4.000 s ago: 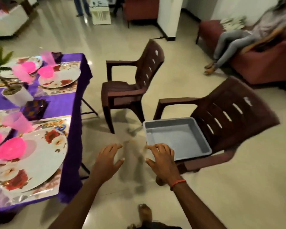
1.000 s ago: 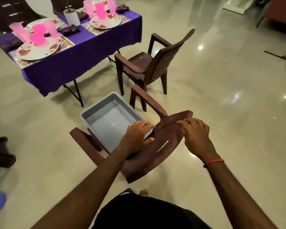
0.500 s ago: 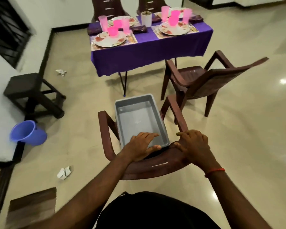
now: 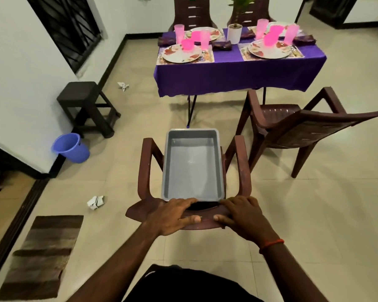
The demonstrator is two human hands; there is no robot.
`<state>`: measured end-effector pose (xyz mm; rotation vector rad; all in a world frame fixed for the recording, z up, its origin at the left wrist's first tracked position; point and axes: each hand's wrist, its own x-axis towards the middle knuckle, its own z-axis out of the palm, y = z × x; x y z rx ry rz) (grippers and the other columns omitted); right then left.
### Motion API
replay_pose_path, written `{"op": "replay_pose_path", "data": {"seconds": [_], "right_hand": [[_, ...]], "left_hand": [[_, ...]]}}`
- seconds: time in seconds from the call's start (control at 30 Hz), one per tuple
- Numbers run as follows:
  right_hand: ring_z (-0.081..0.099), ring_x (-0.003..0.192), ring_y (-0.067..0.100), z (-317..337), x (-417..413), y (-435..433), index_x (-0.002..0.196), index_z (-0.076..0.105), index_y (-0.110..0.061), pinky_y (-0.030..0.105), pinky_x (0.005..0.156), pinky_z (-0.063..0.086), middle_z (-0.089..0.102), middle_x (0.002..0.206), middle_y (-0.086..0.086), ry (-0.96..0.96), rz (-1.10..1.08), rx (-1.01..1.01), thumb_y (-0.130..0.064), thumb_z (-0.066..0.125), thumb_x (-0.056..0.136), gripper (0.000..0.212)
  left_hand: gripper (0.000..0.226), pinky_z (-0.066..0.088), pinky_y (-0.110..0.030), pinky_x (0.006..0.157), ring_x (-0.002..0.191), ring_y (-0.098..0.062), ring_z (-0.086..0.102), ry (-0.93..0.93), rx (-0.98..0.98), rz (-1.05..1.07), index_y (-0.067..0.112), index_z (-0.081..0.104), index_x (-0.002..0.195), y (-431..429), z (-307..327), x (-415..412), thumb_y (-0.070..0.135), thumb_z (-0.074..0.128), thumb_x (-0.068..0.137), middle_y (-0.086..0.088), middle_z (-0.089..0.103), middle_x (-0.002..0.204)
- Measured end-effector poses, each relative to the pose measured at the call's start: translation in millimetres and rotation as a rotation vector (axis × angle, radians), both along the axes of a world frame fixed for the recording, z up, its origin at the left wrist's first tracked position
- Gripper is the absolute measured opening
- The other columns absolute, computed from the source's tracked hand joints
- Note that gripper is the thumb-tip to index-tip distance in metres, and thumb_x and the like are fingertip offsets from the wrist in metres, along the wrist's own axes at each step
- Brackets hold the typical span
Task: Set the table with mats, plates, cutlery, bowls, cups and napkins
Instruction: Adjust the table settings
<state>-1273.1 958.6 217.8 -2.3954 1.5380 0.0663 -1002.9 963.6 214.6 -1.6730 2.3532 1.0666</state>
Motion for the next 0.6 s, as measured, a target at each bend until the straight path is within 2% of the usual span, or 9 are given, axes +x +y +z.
{"op": "replay_pose_path", "data": {"seconds": [0.1, 0.2, 0.23, 0.27, 0.3, 0.33, 0.37, 0.43, 0.6], "right_hand": [[0.058, 0.118, 0.015, -4, -2, 3, 0.131, 0.059, -0.034, 0.038, 0.103, 0.031, 0.065, 0.123, -0.008, -0.008, 0.044, -0.026, -0.093, 0.014, 0.081, 0.090], [0.060, 0.113, 0.016, -9, -9, 1, 0.129, 0.059, -0.036, 0.039, 0.100, 0.033, 0.067, 0.121, -0.010, 0.025, 0.136, -0.019, -0.101, 0.028, 0.067, 0.096], [0.061, 0.109, 0.016, -11, -11, 0, 0.126, 0.059, -0.036, 0.040, 0.097, 0.037, 0.068, 0.118, -0.011, 0.056, 0.178, -0.027, -0.099, 0.035, 0.065, 0.091], [0.063, 0.104, 0.017, -16, -12, 1, 0.121, 0.060, -0.037, 0.040, 0.093, 0.040, 0.069, 0.113, -0.012, 0.083, 0.207, -0.055, -0.091, 0.045, 0.067, 0.078], [0.064, 0.100, 0.017, -18, -12, 2, 0.115, 0.060, -0.037, 0.039, 0.088, 0.041, 0.071, 0.108, -0.012, 0.104, 0.213, -0.096, -0.072, 0.055, 0.074, 0.053], [0.064, 0.095, 0.019, -22, -10, 2, 0.108, 0.060, -0.036, 0.039, 0.084, 0.041, 0.072, 0.102, -0.011, 0.109, 0.207, -0.157, -0.048, 0.059, 0.082, 0.029], [0.065, 0.089, 0.021, -26, -8, 2, 0.102, 0.061, -0.033, 0.038, 0.081, 0.041, 0.072, 0.096, -0.009, 0.084, 0.179, -0.210, -0.028, 0.056, 0.085, 0.019], [0.064, 0.078, 0.023, -35, -6, 1, 0.091, 0.062, -0.028, 0.038, 0.074, 0.044, 0.071, 0.084, -0.006, 0.023, 0.144, -0.300, -0.015, 0.051, 0.085, 0.018], [0.063, 0.069, 0.024, -51, -2, -7, 0.083, 0.060, -0.027, 0.036, 0.070, 0.046, 0.069, 0.077, -0.004, -0.018, 0.123, -0.420, -0.011, 0.065, 0.081, 0.017]], "left_hand": [[0.094, 0.029, -0.051, 0.113, 0.140, -0.016, 0.041, -0.116, -0.004, -0.009, 0.040, 0.030, 0.154, 4, 5, -2, 0.094, 0.037, 0.077, 0.011, 0.045, 0.154], [0.100, 0.024, -0.050, 0.112, 0.139, -0.014, 0.039, -0.227, -0.065, -0.075, 0.040, 0.037, 0.151, 8, 5, 0, 0.097, 0.043, 0.069, 0.014, 0.047, 0.151], [0.097, 0.025, -0.049, 0.112, 0.137, -0.013, 0.041, -0.269, -0.102, -0.113, 0.040, 0.041, 0.148, 10, 1, 2, 0.096, 0.044, 0.069, 0.015, 0.050, 0.147], [0.090, 0.026, -0.049, 0.111, 0.134, -0.012, 0.044, -0.300, -0.147, -0.146, 0.040, 0.046, 0.145, 11, -3, 4, 0.092, 0.044, 0.071, 0.015, 0.054, 0.142], [0.081, 0.028, -0.048, 0.109, 0.130, -0.012, 0.048, -0.313, -0.204, -0.170, 0.041, 0.052, 0.140, 12, -6, 5, 0.087, 0.045, 0.074, 0.016, 0.059, 0.136], [0.070, 0.030, -0.049, 0.106, 0.125, -0.012, 0.052, -0.312, -0.274, -0.183, 0.041, 0.057, 0.135, 11, -10, 5, 0.078, 0.046, 0.077, 0.016, 0.064, 0.129], [0.059, 0.032, -0.049, 0.105, 0.120, -0.012, 0.056, -0.309, -0.333, -0.192, 0.041, 0.062, 0.130, 11, -13, 6, 0.069, 0.048, 0.079, 0.015, 0.067, 0.122], [0.045, 0.036, -0.048, 0.102, 0.112, -0.011, 0.061, -0.311, -0.410, -0.194, 0.041, 0.067, 0.121, 9, -17, 7, 0.056, 0.053, 0.081, 0.016, 0.071, 0.112], [0.029, 0.048, -0.044, 0.086, 0.088, -0.011, 0.069, -0.298, -0.483, -0.153, 0.037, 0.074, 0.095, 5, -19, 14, 0.045, 0.065, 0.069, 0.017, 0.072, 0.087]]}}
